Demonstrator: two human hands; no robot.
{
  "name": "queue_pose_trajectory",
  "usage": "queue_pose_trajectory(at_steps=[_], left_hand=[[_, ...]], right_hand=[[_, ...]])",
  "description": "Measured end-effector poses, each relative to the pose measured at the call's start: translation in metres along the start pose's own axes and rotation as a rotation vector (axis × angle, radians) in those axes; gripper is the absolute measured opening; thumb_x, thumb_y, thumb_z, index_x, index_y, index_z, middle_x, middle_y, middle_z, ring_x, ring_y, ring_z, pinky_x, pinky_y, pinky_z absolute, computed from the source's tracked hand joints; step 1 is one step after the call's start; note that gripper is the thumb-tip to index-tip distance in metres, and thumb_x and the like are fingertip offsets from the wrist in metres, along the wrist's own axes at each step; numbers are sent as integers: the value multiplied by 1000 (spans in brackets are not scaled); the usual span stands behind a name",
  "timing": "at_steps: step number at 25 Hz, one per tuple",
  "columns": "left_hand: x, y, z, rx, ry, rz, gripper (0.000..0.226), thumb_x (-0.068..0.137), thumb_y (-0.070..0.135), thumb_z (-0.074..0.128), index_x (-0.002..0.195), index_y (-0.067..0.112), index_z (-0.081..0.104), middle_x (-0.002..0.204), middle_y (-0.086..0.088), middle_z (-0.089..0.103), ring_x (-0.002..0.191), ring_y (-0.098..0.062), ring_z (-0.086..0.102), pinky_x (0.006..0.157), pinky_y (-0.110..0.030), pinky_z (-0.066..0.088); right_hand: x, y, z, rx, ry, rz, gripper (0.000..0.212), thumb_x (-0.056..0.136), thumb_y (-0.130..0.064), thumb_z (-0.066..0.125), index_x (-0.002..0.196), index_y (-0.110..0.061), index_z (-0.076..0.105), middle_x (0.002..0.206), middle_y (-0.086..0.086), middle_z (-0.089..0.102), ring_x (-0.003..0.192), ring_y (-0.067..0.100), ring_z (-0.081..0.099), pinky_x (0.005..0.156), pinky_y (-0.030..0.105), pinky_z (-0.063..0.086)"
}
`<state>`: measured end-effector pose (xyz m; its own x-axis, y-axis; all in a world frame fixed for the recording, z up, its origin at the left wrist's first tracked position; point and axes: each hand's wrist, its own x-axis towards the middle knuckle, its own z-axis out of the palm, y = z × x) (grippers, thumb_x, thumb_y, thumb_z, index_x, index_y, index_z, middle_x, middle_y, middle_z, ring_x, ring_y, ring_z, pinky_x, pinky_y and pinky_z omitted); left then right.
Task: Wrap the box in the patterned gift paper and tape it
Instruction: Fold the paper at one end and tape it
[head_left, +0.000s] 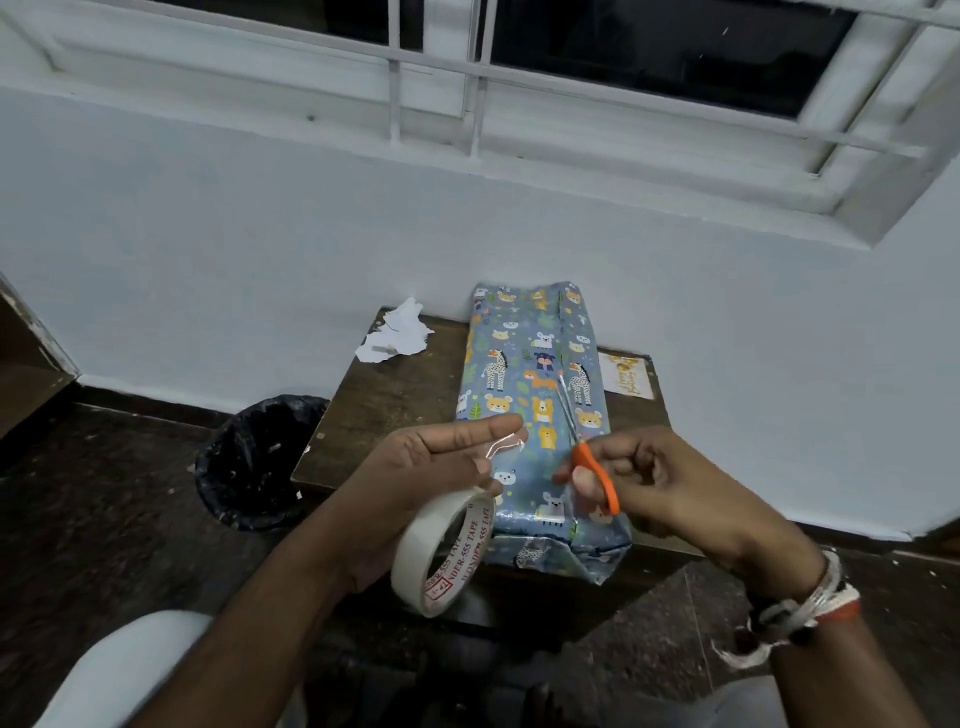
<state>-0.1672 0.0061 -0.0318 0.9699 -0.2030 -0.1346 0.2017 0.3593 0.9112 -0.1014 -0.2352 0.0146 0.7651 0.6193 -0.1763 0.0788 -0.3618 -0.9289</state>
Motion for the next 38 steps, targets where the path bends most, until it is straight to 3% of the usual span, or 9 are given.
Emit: queue_pose_trajectory(at_steps=[1, 3, 6, 12, 16, 21, 30, 34, 38], left_hand=[[0, -1, 0, 0, -4, 6, 42, 83, 6, 66, 123, 16, 75, 123, -3, 74, 81, -9, 71, 65, -17, 54], [1, -2, -1, 17, -7, 15, 44, 83, 2, 68, 124, 16, 74, 129, -4, 71, 82, -9, 71, 70, -18, 55], [3, -3, 0, 46, 14, 10, 44, 84, -2, 71, 125, 14, 72, 129, -4, 71, 85, -10, 71, 75, -20, 56], [5, -7, 5, 145, 9, -3, 44, 89, -10, 62, 126, 15, 70, 126, 1, 73, 103, -8, 70, 83, -21, 56], [7, -9, 4, 179, 3, 7, 46, 90, -11, 63, 126, 15, 70, 126, 1, 73, 114, -9, 68, 82, -18, 54], [7, -11, 3, 198, -26, -12, 45, 89, -13, 63, 125, 15, 71, 124, 0, 74, 120, -11, 66, 84, -16, 53], [6, -10, 0, 204, -48, -4, 48, 91, -13, 61, 129, 15, 68, 127, 0, 73, 119, -12, 67, 84, -18, 54], [5, -9, 0, 212, -47, 9, 49, 90, -14, 61, 129, 16, 68, 127, 0, 72, 116, -11, 68, 82, -18, 54], [2, -7, 0, 230, -57, 24, 54, 90, -16, 60, 129, 20, 68, 131, 4, 70, 90, -2, 70, 78, -20, 54]], right_hand=[[-4, -1, -2, 8, -110, -1, 24, 93, -24, 73, 98, -1, 77, 75, 14, 71, 54, -2, 57, 54, 7, 42], [-8, 3, -6, -17, -274, 16, 21, 96, -23, 67, 93, -6, 78, 74, 7, 71, 59, -2, 58, 61, 9, 44], [-4, 10, -4, -68, -405, 39, 18, 95, -28, 67, 94, -15, 79, 77, 4, 74, 72, 9, 64, 73, 19, 49], [2, 11, 1, -84, -396, 54, 18, 95, -32, 72, 94, -16, 80, 76, 5, 75, 71, 16, 63, 71, 29, 47], [1, 9, 3, -69, -418, 52, 10, 95, -23, 73, 87, -23, 79, 74, 3, 73, 68, 12, 62, 71, 24, 48], [2, 9, 2, -91, -429, 39, 10, 95, -16, 73, 89, -20, 79, 72, 2, 73, 67, 12, 62, 72, 23, 48], [2, 13, 1, -137, -398, 26, 6, 93, -23, 76, 91, -20, 80, 72, 8, 72, 68, 23, 59, 73, 37, 46], [1, 12, 2, -162, -409, -7, 6, 94, -22, 76, 89, -22, 78, 73, 5, 74, 68, 15, 65, 74, 33, 50], [1, 10, 4, -193, -412, -8, 8, 93, -28, 76, 88, -23, 78, 76, 5, 76, 70, 15, 66, 76, 36, 51]])
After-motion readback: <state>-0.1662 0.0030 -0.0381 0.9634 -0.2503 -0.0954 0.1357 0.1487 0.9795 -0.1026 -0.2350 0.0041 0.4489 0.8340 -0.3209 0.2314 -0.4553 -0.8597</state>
